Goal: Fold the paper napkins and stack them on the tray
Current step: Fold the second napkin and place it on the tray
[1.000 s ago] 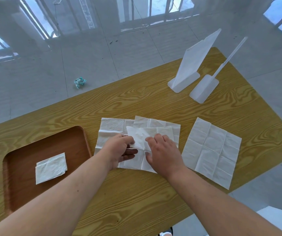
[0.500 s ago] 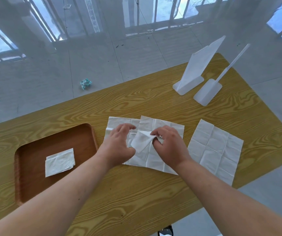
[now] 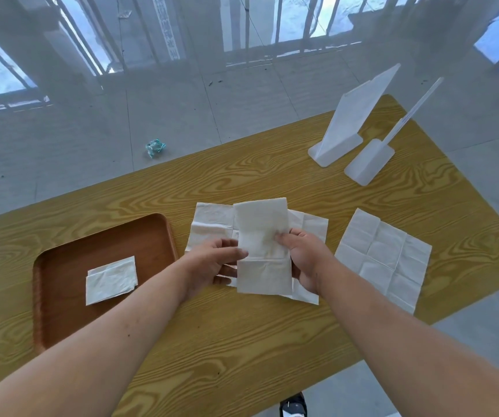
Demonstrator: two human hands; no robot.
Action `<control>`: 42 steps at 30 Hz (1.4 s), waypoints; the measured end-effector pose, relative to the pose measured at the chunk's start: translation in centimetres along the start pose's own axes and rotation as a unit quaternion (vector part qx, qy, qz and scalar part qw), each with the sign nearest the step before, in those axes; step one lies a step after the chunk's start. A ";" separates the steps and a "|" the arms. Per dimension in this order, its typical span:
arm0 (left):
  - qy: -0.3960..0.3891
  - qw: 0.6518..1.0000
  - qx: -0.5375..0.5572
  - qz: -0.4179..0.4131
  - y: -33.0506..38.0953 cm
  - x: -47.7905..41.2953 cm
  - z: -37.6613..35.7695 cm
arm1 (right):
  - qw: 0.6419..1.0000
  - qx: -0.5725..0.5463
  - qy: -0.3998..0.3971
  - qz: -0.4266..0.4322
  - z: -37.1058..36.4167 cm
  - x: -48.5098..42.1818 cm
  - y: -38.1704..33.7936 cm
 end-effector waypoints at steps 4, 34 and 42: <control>0.013 0.997 -0.029 0.070 -3.0 -0.7 -0.7 | 0.998 0.003 0.039 -0.055 0.7 -0.8 3.5; 0.024 0.998 0.010 0.064 -3.8 -1.1 -0.8 | 0.802 0.545 -0.037 0.241 1.0 3.7 1.4; -0.017 0.966 -0.257 -0.009 -3.4 -1.7 -0.8 | 0.917 0.373 -0.044 0.136 2.8 1.3 2.5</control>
Point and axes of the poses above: each hand's wrist, its own x-axis away from the middle knuckle, its own z-axis out of the back of the hand, y = z × x, the point moved 9 cm from there along -x, towards the middle knuckle, and after that the axes turned 3 degrees about z, right-handed, at the moved point
